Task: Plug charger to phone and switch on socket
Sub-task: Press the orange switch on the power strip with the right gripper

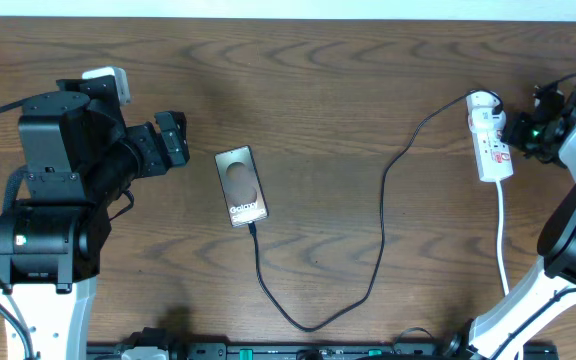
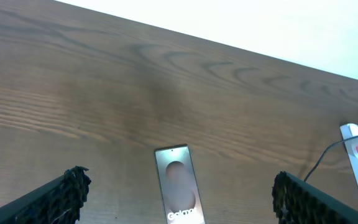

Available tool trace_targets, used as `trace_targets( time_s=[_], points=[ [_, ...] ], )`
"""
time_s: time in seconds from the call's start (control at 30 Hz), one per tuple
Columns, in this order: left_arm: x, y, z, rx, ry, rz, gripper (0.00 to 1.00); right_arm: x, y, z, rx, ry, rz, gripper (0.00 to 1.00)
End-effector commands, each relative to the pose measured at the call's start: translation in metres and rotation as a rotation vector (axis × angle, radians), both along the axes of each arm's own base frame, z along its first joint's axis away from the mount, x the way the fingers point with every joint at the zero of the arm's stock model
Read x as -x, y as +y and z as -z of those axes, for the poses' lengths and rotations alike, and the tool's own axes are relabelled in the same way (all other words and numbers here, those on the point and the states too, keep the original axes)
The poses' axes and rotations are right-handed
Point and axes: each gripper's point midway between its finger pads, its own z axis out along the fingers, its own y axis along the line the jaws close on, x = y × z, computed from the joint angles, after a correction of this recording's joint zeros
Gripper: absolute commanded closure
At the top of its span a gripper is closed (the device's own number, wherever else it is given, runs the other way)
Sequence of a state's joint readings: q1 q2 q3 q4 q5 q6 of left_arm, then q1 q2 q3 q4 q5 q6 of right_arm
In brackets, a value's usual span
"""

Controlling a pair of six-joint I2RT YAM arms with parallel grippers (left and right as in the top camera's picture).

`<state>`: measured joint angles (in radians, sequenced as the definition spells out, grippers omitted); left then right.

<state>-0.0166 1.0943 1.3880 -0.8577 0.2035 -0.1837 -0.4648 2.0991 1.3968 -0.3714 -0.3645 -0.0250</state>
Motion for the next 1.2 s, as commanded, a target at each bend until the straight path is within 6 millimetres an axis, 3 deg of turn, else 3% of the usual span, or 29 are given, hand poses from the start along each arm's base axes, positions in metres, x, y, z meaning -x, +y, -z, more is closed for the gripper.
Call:
trace_targets(
  time_s=[0.0, 1.17],
  points=[
    [-0.001, 0.002, 0.002, -0.001, 0.009, -0.007, 0.04, 0.002, 0.02, 0.012, -0.008, 0.037, -0.061, 0.99],
    [-0.001, 0.002, 0.002, -0.001, 0.009, -0.007, 0.04, 0.011, 0.056, 0.022, -0.007, 0.13, -0.126, 0.99]
  ],
)
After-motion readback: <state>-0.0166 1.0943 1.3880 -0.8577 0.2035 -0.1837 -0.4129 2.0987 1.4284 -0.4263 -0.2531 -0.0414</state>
